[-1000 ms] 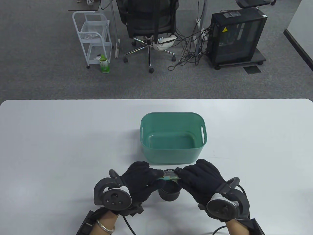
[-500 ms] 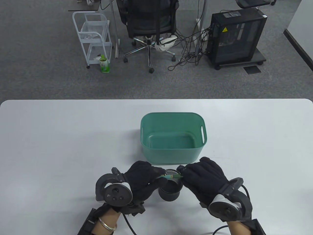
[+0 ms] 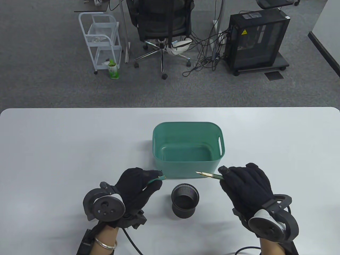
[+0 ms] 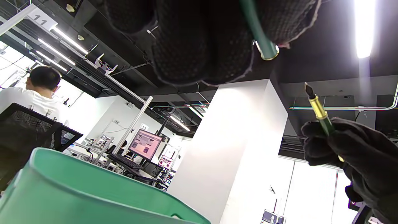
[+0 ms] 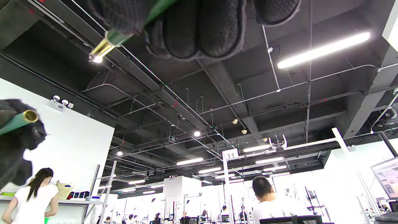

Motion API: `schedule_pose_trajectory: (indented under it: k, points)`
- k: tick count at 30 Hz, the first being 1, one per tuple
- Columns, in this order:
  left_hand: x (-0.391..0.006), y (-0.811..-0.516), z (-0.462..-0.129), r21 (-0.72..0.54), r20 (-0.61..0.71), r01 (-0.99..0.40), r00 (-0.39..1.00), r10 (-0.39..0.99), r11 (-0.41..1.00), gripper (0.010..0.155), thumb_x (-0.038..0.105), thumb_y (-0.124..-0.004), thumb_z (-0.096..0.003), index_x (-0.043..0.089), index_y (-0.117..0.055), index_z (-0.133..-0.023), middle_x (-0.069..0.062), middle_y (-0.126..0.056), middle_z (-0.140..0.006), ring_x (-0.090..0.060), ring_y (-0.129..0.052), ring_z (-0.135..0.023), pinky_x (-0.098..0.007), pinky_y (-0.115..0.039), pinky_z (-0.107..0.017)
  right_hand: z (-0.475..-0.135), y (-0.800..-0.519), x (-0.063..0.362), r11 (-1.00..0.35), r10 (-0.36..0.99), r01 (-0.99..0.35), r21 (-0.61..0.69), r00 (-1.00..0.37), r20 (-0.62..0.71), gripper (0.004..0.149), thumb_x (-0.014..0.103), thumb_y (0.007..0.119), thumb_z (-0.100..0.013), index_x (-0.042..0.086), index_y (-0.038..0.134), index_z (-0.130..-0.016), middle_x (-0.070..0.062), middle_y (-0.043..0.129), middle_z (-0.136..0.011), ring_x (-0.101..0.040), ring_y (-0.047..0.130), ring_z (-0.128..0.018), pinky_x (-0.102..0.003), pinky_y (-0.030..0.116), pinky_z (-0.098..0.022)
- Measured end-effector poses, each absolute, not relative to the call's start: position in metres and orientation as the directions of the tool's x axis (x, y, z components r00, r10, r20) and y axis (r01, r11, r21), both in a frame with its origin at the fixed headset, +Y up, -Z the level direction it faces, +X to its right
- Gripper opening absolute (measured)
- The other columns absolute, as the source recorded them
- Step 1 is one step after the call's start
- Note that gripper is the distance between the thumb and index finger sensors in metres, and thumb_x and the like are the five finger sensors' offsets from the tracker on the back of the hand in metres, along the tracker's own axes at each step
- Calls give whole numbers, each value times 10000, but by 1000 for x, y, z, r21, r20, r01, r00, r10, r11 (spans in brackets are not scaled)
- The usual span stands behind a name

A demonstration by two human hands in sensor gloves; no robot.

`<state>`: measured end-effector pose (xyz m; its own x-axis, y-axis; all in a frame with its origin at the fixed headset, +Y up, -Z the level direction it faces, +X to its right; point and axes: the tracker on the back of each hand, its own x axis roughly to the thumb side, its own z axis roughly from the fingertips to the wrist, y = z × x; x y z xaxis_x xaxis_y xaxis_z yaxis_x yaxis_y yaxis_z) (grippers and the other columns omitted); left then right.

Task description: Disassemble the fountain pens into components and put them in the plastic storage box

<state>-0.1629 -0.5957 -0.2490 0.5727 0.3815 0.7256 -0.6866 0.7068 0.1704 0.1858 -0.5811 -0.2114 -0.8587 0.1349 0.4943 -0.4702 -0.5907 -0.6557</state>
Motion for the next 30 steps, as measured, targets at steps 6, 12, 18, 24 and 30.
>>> schedule_pose_trajectory:
  k: [6,12,18,24,30]
  points:
    - [-157,-604,-253,135,714,-667,578,394,733,457,446,-693,-679,102,-853,-934,-3,-1013,-691,-195,-995,-581,-492,-698,-697,-210,-580,186,-569,126,-473,-673,-859,497,420,485,713,-541,325,868,-898,62,866,-837,-116,869,-756,-474,624,-750]
    - [-151,-606,-257,132,690,-644,605,397,753,457,443,-691,-681,104,-847,-944,-14,-1012,-723,-208,-992,-614,-504,-687,-707,-204,-576,190,-530,126,-474,-703,-864,488,422,486,713,-541,327,864,-902,61,866,-838,-115,869,-754,-472,625,-750]
    - [-144,-608,-277,124,598,-573,695,399,810,454,436,-695,-682,111,-825,-970,-45,-991,-824,-249,-952,-736,-529,-626,-755,-202,-575,191,-510,131,-489,-707,-857,498,424,490,709,-544,328,859,-906,62,865,-838,-115,870,-752,-472,625,-750]
    - [-130,-606,-305,177,469,-505,798,378,845,450,435,-696,-682,125,-811,-986,-46,-980,-859,-262,-922,-789,-558,-552,-799,-200,-575,191,-506,121,-483,-714,-860,496,427,492,707,-545,331,857,-910,62,867,-839,-116,872,-751,-471,627,-749]
    - [-109,-605,-336,134,419,-432,840,345,892,447,438,-697,-678,137,-807,-989,-39,-976,-872,-260,-911,-808,-559,-521,-818,-199,-573,195,-492,132,-492,-719,-858,497,430,492,705,-546,331,854,-915,61,870,-838,-117,875,-749,-472,628,-748]
